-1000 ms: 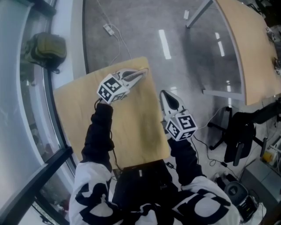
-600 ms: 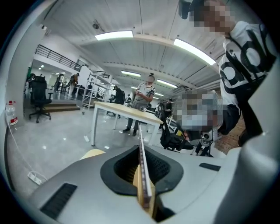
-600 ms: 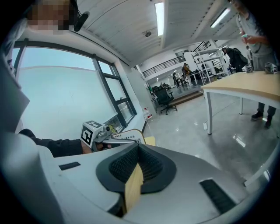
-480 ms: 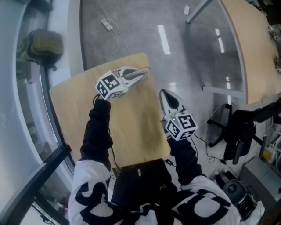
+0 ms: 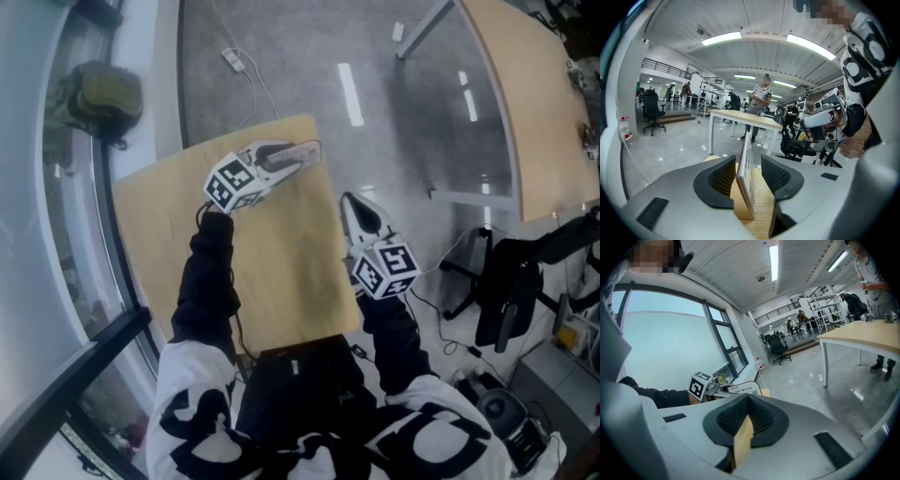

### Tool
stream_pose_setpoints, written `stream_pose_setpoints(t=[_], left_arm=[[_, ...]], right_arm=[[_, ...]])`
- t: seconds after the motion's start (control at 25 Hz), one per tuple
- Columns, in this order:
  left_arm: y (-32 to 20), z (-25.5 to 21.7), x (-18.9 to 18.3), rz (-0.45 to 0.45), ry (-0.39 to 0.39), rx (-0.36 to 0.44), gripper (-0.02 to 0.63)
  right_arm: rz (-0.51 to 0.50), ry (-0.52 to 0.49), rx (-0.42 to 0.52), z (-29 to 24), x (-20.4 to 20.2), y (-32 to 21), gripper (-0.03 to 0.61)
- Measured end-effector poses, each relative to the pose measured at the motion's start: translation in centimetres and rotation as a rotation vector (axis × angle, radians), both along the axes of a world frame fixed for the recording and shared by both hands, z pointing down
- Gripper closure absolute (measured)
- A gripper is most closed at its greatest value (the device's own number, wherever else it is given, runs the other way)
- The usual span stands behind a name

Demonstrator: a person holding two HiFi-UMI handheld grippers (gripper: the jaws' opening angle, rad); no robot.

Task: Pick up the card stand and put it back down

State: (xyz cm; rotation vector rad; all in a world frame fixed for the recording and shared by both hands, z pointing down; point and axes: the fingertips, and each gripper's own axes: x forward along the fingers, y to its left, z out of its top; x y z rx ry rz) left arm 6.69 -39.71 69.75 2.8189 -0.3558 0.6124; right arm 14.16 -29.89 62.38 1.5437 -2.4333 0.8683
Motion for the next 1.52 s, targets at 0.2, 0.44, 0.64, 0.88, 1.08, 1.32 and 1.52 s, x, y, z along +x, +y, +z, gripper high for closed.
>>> stream_pose_setpoints(t=[0.2, 0.44, 0.64, 0.88, 1.08, 1.32, 1.52], left_arm=[[0.6, -0.7, -3.0, -0.098, -0.026, 0.012, 0.378], [3.4, -3.2, -7.0, -0.263, -0.014, 0.036, 0.371], [8.5, -7.1, -9.8, -0.364, 0.044, 0.042, 0.371], [16.8, -15.4, -11.4, -0.485, 0.137, 0.108, 0.373], [23.8, -21.1, -11.8, -0.538, 0.200, 0.155, 0.397], [30.4, -25.7, -11.8, -0.615, 0.256, 0.215, 0.491], [33.1, -29.0, -11.4, -0.694, 0.284, 0.310, 0.580]], right_arm=[[0.000, -0.004, 0.020, -1.1, -0.4, 1.9, 0.575], [0.003, 0.012, 0.048, -3.2, -0.6, 5.4, 0.575], [0.000, 0.029, 0.094, -6.1, -1.8, 9.1, 0.575], [-0.032, 0.035, 0.172, -11.3, -4.6, 15.4, 0.577], [-0.066, 0.056, 0.238, -14.9, -7.4, 20.3, 0.575], [-0.067, 0.065, 0.310, -18.1, -9.2, 24.8, 0.576], [-0.088, 0.057, 0.410, -21.8, -9.8, 26.0, 0.577]])
